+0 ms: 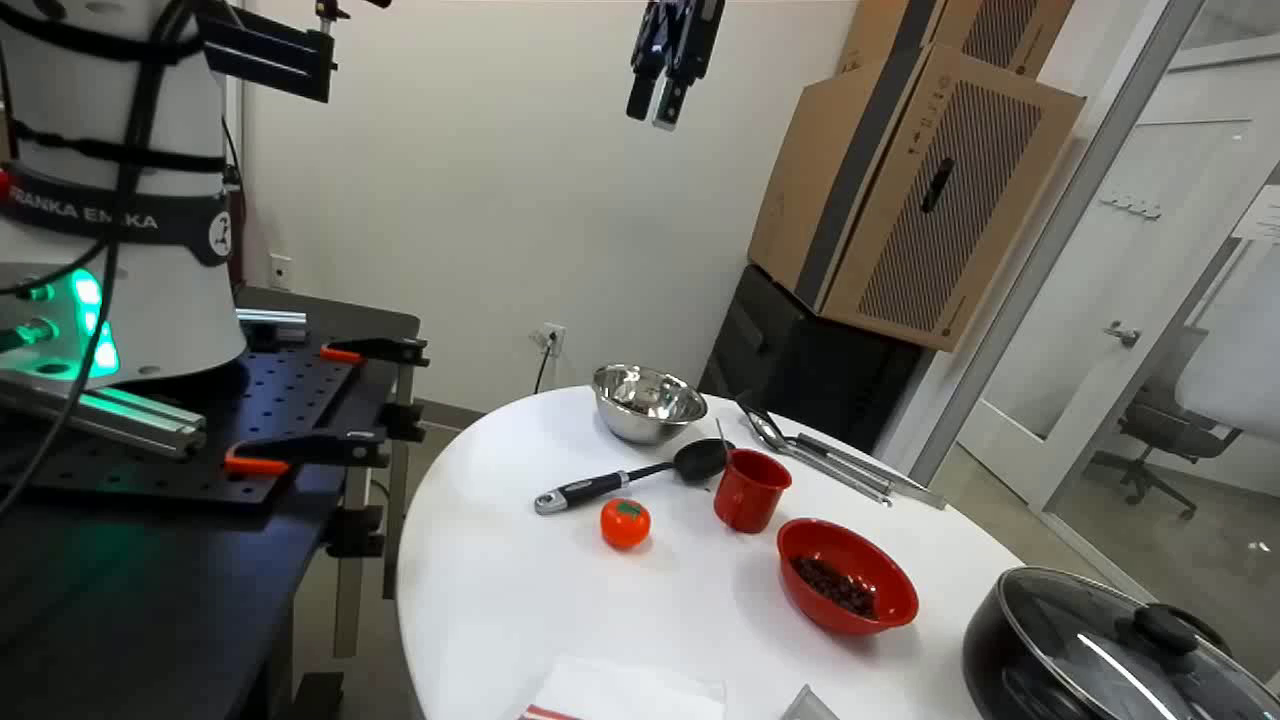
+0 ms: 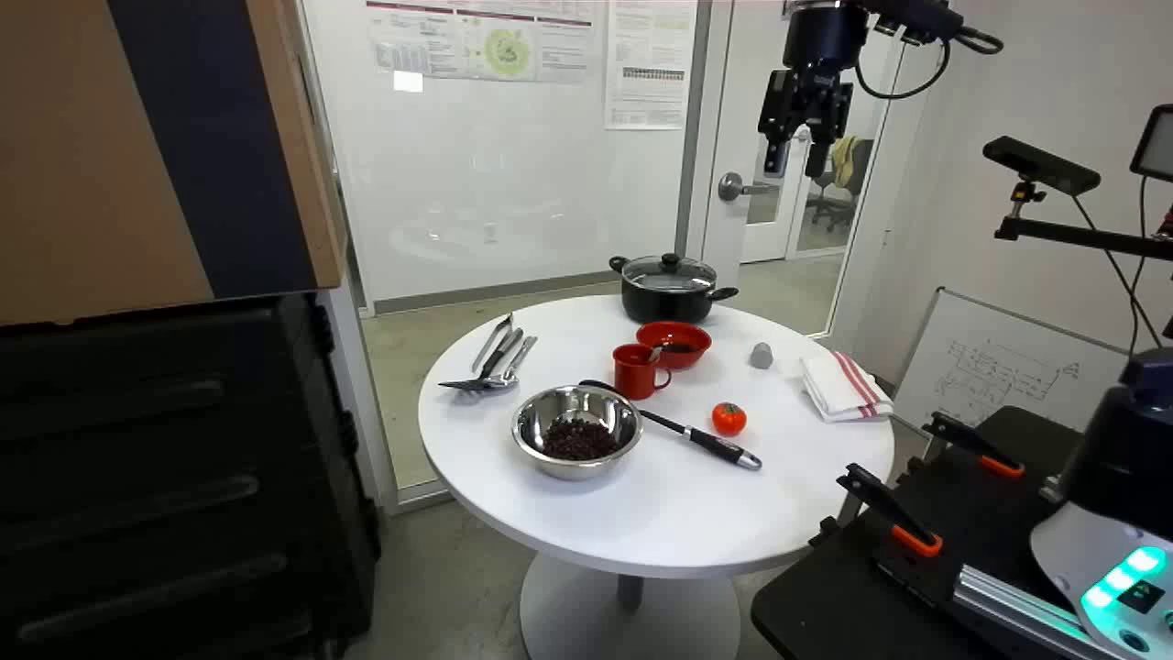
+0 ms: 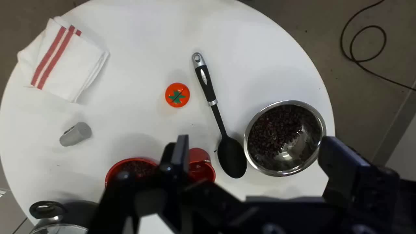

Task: Place the seasoning bottle upside down

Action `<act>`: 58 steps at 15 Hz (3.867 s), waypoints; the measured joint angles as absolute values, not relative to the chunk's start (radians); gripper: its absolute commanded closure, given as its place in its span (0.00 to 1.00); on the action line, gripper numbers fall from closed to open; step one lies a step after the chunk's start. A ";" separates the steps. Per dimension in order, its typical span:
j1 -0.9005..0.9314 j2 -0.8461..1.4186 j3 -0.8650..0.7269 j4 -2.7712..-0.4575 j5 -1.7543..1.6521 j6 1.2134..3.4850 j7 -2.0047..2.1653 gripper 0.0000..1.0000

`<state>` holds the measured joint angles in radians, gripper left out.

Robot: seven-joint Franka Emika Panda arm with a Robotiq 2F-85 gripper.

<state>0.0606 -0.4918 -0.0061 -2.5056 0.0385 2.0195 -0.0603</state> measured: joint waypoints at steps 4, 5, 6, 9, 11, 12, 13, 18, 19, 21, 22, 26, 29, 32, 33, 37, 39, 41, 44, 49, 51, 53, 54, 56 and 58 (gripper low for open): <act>0.047 -0.492 0.003 -2.516 0.017 2.111 -0.030 0.00; 0.036 -0.491 0.010 -2.524 0.004 2.173 -0.012 0.00; 0.022 -0.489 0.016 -2.536 -0.013 2.241 0.009 0.00; -0.036 -0.464 0.033 -2.581 -0.086 2.455 0.086 0.00; -0.101 -0.431 0.054 -2.622 -0.168 2.606 0.166 0.00; -0.147 -0.411 0.070 -2.643 -0.222 2.680 0.219 0.00; -0.201 -0.387 0.090 -2.664 -0.282 2.749 0.277 0.00; -0.588 -0.278 0.219 -2.691 -0.691 2.918 0.634 0.00; -0.670 -0.269 0.252 -2.683 -0.765 2.918 0.707 0.00; -0.817 -0.254 0.333 -2.656 -0.873 2.912 0.849 0.00; -0.876 -0.249 0.374 -2.641 -0.910 2.898 0.917 0.00; -0.971 -0.247 0.481 -2.602 -0.964 2.828 1.072 0.00; -0.971 -0.248 0.485 -2.602 -0.964 2.831 1.080 0.00; -0.986 -0.261 0.496 -2.609 -1.036 2.928 1.191 0.00; -1.007 -0.269 0.515 -2.609 -1.095 2.958 1.264 0.00; -1.139 -0.308 0.644 -2.588 -1.283 2.998 1.556 0.00; -1.196 -0.303 0.719 -2.576 -1.362 2.946 1.693 0.00; -1.227 -0.242 0.788 -2.577 -1.406 2.839 1.747 0.00; -1.283 -0.083 0.853 -2.575 -1.407 2.754 1.692 0.00; -1.321 0.196 0.811 -2.499 -1.335 2.663 1.426 0.00; -1.206 0.293 0.673 -2.428 -1.273 2.629 1.331 0.00; -1.118 0.361 0.586 -2.370 -1.244 2.608 1.291 0.00; -1.103 0.380 0.577 -2.356 -1.243 2.604 1.290 0.00; -1.096 0.390 0.575 -2.348 -1.242 2.601 1.290 0.00; -1.060 0.385 0.533 -2.347 -1.224 2.622 1.286 0.00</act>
<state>-1.0597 0.3847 0.5328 -2.3467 -1.2237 2.6216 1.2863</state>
